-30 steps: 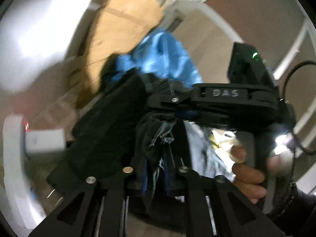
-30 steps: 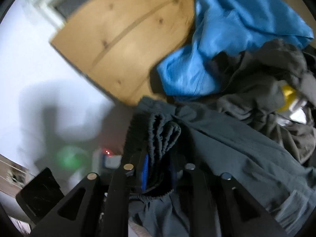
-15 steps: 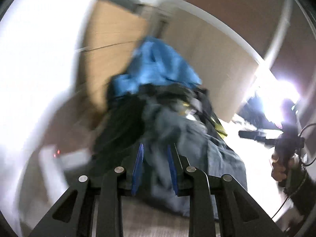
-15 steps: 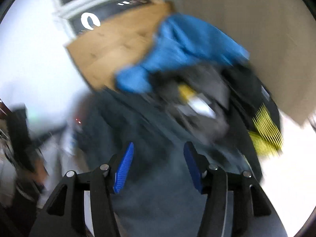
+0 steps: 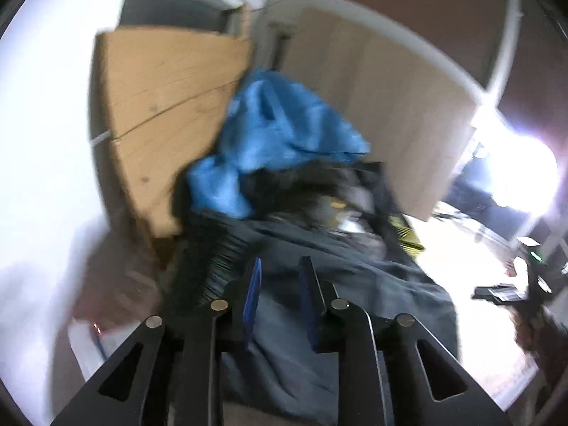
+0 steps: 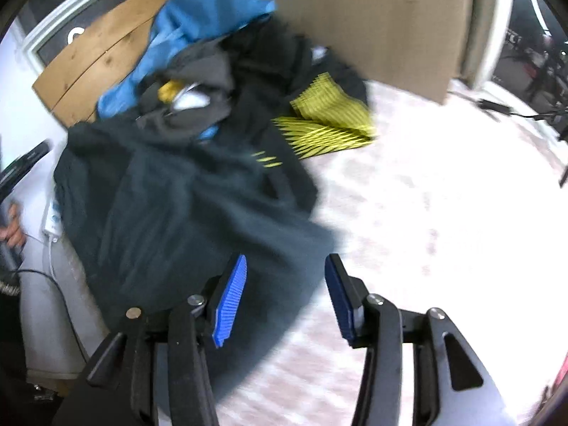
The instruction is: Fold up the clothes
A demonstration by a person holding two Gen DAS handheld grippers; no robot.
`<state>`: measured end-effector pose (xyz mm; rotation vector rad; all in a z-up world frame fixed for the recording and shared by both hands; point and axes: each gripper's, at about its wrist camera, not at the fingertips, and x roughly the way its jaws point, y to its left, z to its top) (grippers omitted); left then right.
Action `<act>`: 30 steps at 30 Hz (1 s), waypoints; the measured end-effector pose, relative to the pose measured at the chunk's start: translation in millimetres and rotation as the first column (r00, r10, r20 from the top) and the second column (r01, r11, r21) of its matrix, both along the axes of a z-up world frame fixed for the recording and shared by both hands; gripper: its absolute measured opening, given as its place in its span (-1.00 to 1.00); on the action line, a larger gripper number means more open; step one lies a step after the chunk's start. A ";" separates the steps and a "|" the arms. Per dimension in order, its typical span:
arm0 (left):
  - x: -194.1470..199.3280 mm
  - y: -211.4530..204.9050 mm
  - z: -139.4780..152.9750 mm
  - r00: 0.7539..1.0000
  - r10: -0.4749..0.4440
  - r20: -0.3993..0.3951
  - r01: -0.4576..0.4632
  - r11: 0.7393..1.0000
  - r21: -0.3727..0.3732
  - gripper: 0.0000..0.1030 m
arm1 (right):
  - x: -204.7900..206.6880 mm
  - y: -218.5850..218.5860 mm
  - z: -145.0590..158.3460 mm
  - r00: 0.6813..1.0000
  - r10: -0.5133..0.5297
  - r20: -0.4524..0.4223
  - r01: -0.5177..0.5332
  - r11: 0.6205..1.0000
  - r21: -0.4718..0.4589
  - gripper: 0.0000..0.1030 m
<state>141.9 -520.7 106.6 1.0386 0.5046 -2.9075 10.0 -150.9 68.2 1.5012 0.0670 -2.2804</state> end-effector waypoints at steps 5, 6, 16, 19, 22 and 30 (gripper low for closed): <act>36.0 116.8 -17.0 0.989 -0.139 0.055 0.139 0.990 0.007 -0.51 | -22.5 27.2 -17.4 0.996 0.054 0.068 -0.051 0.997 -0.051 -0.09; 41.1 144.5 -25.1 0.985 -0.162 0.067 0.162 0.987 0.008 -0.47 | -26.3 27.0 -23.6 0.994 0.079 0.076 -0.075 0.995 -0.060 -0.09; 28.7 360.9 -106.4 0.944 -0.156 0.291 0.206 0.966 -0.153 -0.21 | -34.3 26.3 -57.5 0.955 0.268 0.128 -0.242 0.952 -0.187 -0.09; 22.7 368.3 -121.5 0.932 -0.084 0.352 0.167 0.963 -0.213 -0.21 | -37.0 21.4 -59.6 0.947 0.290 0.137 -0.260 0.945 -0.199 -0.09; 21.5 370.0 -131.9 0.918 -0.031 0.396 0.140 0.959 -0.247 -0.20 | -39.2 15.1 -61.8 0.938 0.316 0.142 -0.288 0.939 -0.186 -0.09; 28.2 376.7 -135.6 0.916 -0.031 0.400 0.150 0.951 -0.270 0.16 | -55.0 22.6 -68.8 0.938 0.296 0.181 -0.248 0.937 -0.244 -0.08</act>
